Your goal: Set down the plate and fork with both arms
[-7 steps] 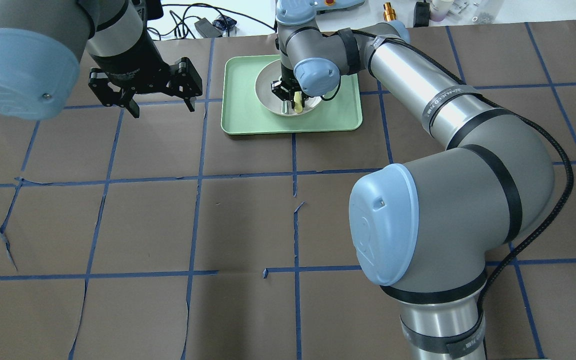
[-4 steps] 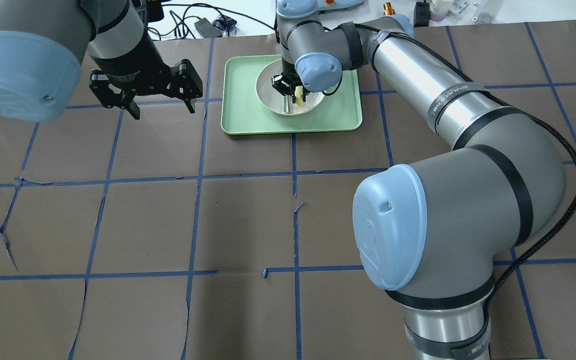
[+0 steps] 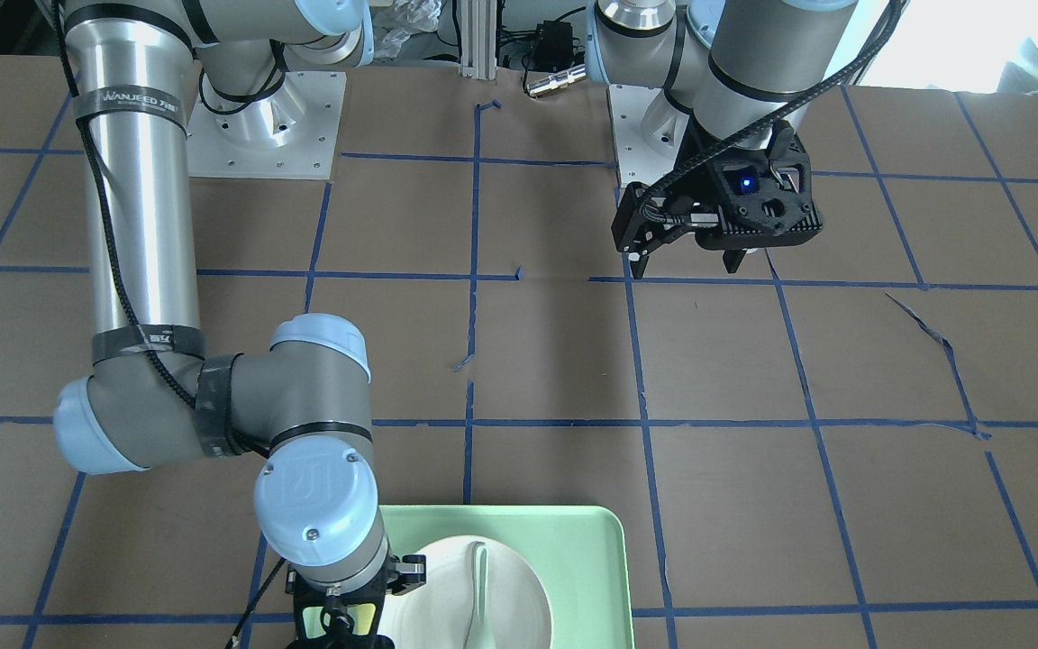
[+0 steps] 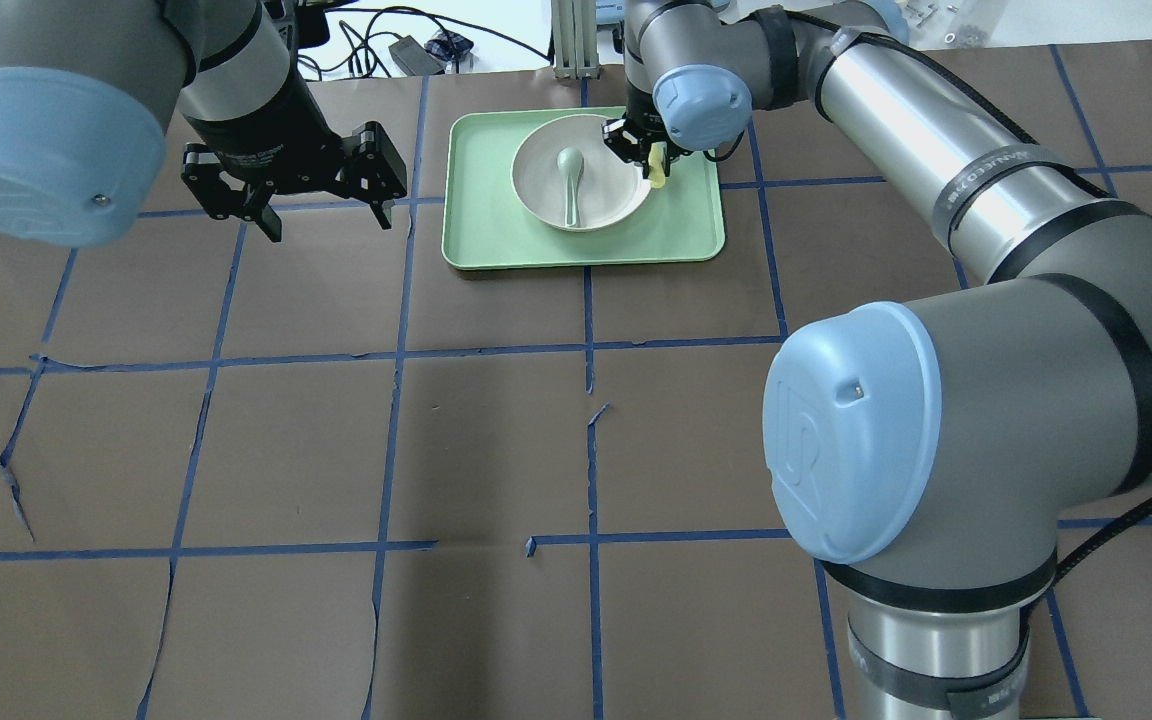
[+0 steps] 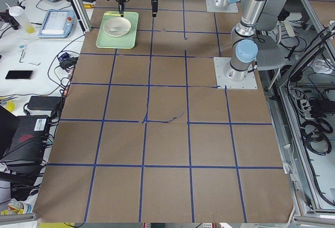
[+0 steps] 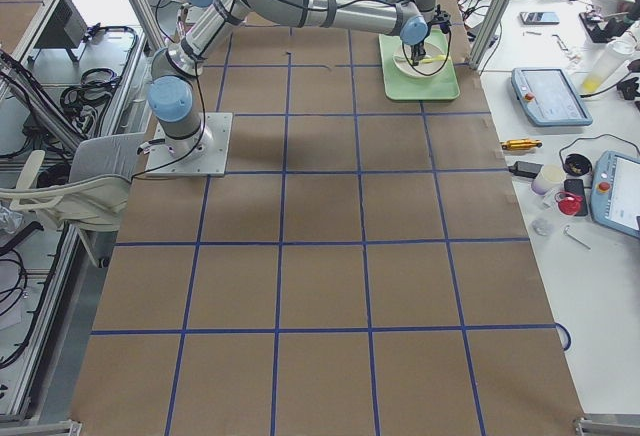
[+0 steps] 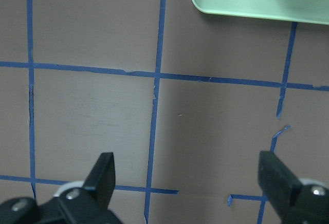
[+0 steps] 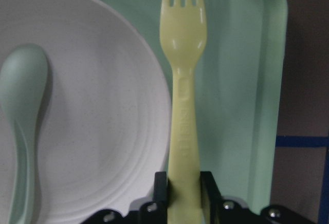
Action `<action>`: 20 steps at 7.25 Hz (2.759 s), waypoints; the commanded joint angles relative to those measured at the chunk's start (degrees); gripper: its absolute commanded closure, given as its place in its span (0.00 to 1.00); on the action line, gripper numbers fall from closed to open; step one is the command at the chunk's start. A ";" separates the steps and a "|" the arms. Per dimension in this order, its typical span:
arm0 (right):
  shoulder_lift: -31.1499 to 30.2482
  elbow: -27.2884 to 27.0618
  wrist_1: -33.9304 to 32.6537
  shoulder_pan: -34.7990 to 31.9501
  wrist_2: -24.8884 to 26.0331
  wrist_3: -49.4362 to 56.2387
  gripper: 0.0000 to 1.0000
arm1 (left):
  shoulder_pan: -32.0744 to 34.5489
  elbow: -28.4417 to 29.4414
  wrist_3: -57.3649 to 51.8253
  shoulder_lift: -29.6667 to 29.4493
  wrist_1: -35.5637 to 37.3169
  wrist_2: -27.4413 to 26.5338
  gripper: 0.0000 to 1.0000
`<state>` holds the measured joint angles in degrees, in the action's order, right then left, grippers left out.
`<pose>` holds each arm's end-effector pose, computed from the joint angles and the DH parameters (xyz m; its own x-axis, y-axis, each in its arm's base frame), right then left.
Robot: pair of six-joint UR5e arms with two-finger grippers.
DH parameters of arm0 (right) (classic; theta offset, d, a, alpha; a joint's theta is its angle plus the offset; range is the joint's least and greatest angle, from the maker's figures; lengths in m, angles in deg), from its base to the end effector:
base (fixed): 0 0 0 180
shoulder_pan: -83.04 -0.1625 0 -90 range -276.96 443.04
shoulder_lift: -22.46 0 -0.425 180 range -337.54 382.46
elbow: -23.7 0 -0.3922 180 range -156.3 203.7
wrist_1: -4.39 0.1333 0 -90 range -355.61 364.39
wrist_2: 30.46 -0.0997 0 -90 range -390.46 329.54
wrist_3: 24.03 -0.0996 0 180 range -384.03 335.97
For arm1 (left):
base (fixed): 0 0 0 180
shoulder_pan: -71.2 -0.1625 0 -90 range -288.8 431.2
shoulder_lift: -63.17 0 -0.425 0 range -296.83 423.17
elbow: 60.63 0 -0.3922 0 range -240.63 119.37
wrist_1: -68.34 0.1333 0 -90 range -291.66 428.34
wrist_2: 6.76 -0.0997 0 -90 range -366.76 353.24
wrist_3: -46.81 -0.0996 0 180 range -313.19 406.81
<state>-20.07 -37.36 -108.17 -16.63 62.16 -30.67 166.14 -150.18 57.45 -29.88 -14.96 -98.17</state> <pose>0.2599 -0.7586 0.2329 -0.9981 -0.0498 0.0372 -0.0525 0.9958 -0.0751 -0.1752 -0.5078 0.4769 -0.9949 -0.1006 -0.0109 -0.0995 0.9922 -0.0748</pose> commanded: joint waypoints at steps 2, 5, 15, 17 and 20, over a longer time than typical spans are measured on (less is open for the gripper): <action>-0.18 -4.76 -0.02 2.02 -0.59 1.37 1.00 | 0.07 -0.01 0.09 -0.12 0.07 0.00 0.00; -0.26 -5.47 -0.38 2.02 -0.77 1.71 0.45 | 0.07 -0.01 0.18 -0.21 0.07 0.00 0.00; -45.33 -30.42 17.11 2.55 2.13 6.98 0.00 | 0.07 -0.10 -0.09 0.32 -1.16 -0.44 0.00; -45.35 -30.26 17.03 2.29 2.13 6.98 0.00 | 0.07 -0.10 -0.09 0.41 -1.42 -0.44 0.00; -45.35 -29.64 17.20 2.38 2.13 6.81 0.00 | 0.07 -0.10 -0.09 0.32 -1.51 -0.44 0.00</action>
<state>-65.40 -67.23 -91.01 -14.29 64.27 -23.84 166.21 -150.28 57.32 -29.55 -16.45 -98.61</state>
